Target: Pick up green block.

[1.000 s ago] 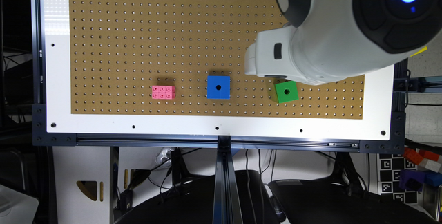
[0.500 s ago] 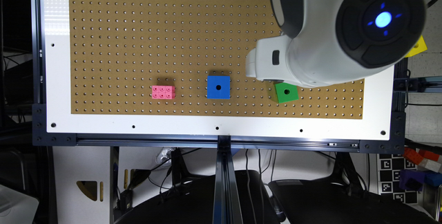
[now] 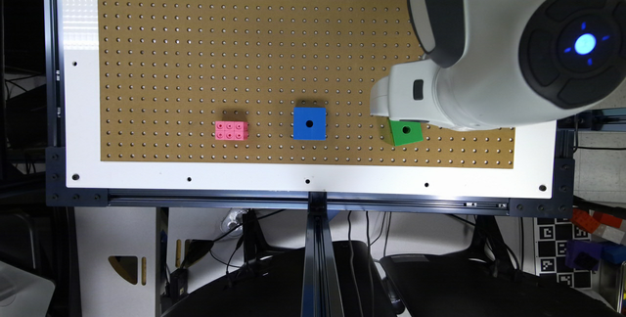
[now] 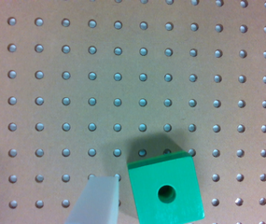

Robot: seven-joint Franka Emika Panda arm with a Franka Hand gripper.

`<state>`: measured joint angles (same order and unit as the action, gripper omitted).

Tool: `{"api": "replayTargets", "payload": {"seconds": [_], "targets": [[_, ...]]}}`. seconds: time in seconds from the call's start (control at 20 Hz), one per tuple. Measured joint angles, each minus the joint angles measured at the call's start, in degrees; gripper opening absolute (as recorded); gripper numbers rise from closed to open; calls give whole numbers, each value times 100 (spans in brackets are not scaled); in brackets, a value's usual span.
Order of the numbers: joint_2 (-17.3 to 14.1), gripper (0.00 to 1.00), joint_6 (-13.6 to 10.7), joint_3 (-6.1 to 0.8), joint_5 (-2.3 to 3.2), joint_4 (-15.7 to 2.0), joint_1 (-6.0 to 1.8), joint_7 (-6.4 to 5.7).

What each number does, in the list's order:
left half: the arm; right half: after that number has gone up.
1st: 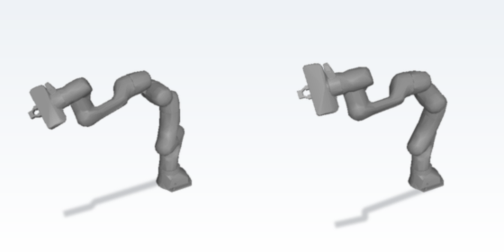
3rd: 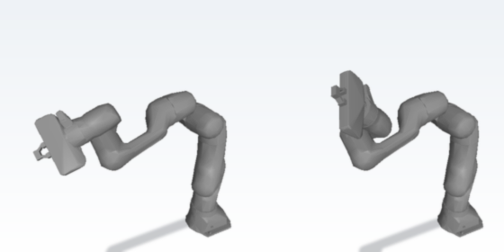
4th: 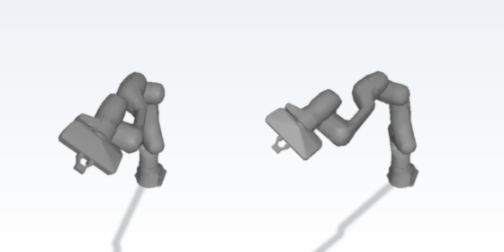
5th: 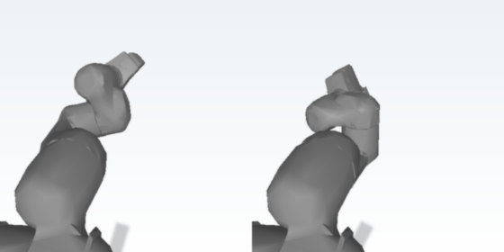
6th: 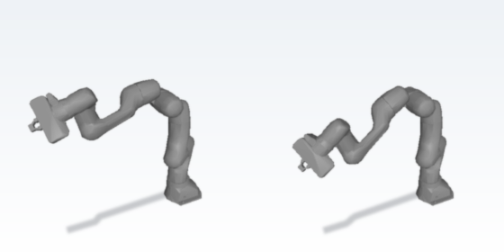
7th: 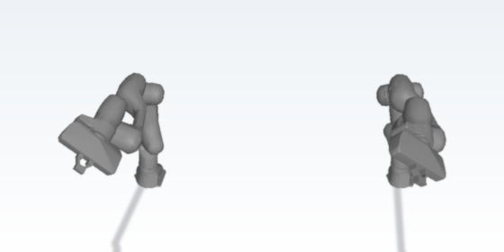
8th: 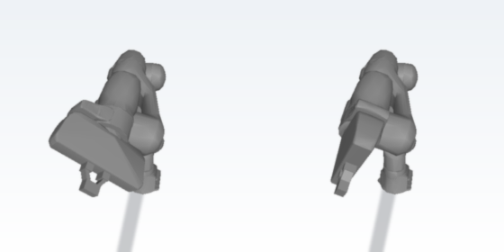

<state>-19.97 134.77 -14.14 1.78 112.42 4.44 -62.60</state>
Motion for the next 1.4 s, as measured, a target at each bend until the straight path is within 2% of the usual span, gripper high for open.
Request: {"api": "replayTargets", "payload": {"seconds": [0.1, 0.3, 0.6, 0.75, 0.85, 1.1, 1.2, 1.4], "targets": [[-116, 100, 54, 2, 16, -23, 0, -1], [-384, 100, 288, 4, 106, -30, 0, -36], [-449, 100, 326, 7, 113, -97, 0, -36], [-493, 100, 324, 10, 115, -199, 0, -36], [-603, 100, 332, 16, 136, -286, 1, -36], [-1248, 100, 468, 31, 317, -705, 3, -66], [-1371, 100, 459, 31, 334, -840, 8, -68], [-1381, 100, 458, 31, 334, -860, 14, -69]]}}
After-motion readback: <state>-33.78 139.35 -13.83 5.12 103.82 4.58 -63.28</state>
